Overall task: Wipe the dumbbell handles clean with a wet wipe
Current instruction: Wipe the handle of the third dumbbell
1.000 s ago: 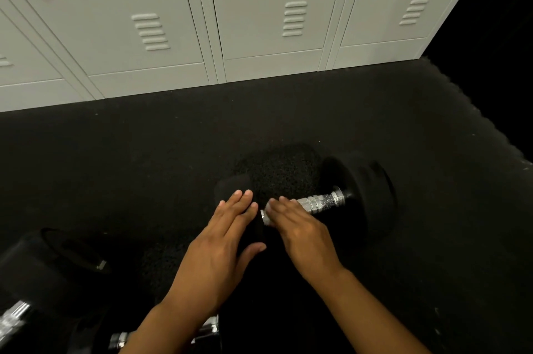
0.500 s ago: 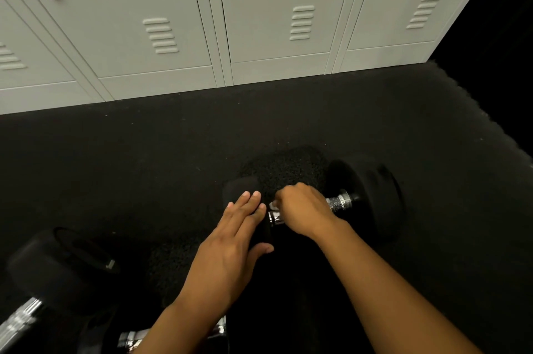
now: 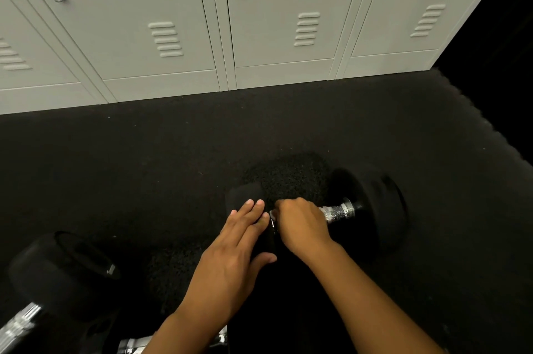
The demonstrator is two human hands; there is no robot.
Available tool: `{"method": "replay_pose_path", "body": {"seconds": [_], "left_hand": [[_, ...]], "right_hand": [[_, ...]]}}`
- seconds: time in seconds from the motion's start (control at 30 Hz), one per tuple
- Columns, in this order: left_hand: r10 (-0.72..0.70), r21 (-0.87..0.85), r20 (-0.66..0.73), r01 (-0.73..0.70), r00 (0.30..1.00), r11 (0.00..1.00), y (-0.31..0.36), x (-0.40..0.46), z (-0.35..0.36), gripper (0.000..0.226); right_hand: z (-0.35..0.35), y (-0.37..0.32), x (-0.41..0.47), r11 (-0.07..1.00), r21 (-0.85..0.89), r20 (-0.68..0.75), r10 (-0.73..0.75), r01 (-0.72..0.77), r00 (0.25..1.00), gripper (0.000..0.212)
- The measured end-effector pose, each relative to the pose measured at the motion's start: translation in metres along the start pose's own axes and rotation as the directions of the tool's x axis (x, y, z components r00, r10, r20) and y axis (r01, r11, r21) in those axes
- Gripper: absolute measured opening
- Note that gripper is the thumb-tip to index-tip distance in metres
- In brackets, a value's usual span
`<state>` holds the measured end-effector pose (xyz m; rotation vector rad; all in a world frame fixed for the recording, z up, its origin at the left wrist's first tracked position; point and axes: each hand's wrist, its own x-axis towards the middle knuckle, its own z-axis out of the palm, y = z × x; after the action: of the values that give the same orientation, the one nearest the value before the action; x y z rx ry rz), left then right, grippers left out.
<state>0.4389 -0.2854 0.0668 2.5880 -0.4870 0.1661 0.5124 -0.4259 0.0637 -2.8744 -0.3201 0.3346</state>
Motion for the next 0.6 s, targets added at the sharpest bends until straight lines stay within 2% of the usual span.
{"method": "replay_pose_path", "body": {"seconds": [0.03, 0.1, 0.2, 0.27, 0.33, 0.43, 0.6], "left_hand": [[0.005, 0.005, -0.004, -0.005, 1.000, 1.000, 0.000, 0.000, 0.000, 0.055], [0.018, 0.017, -0.009, -0.018, 1.000, 1.000, -0.001, 0.000, 0.000, 0.054], [0.067, 0.111, 0.014, -0.068, 0.998, 0.991, -0.002, -0.002, 0.001, 0.055], [0.087, 0.216, 0.055, -0.096, 0.995, 0.972, -0.003, -0.004, 0.001, 0.061], [0.083, 0.295, 0.087, -0.106, 0.993, 0.950, -0.004, -0.006, 0.002, 0.067], [0.075, 0.308, 0.099, -0.102, 0.992, 0.946, -0.005, -0.008, 0.006, 0.070], [0.056, 0.277, 0.104, -0.083, 0.993, 0.957, -0.003, -0.009, 0.006, 0.071]], "right_hand": [[0.004, -0.001, -0.006, 1.000, 0.030, -0.034, 0.009, -0.008, 0.999, 0.029], [0.020, 0.003, -0.022, 0.995, 0.086, -0.202, -0.029, 0.047, 0.979, 0.024], [0.045, 0.019, -0.046, 0.970, 0.100, -0.392, -0.164, 0.219, 0.905, 0.032], [0.050, 0.027, -0.046, 0.958, 0.067, -0.395, -0.229, 0.277, 0.889, 0.034], [0.043, 0.021, -0.037, 0.968, 0.112, -0.396, -0.163, 0.223, 0.904, 0.033], [0.040, 0.010, -0.023, 0.976, 0.165, -0.372, -0.071, 0.141, 0.926, 0.035], [0.057, 0.029, -0.049, 0.942, 0.109, -0.471, -0.232, 0.317, 0.851, 0.033]]}}
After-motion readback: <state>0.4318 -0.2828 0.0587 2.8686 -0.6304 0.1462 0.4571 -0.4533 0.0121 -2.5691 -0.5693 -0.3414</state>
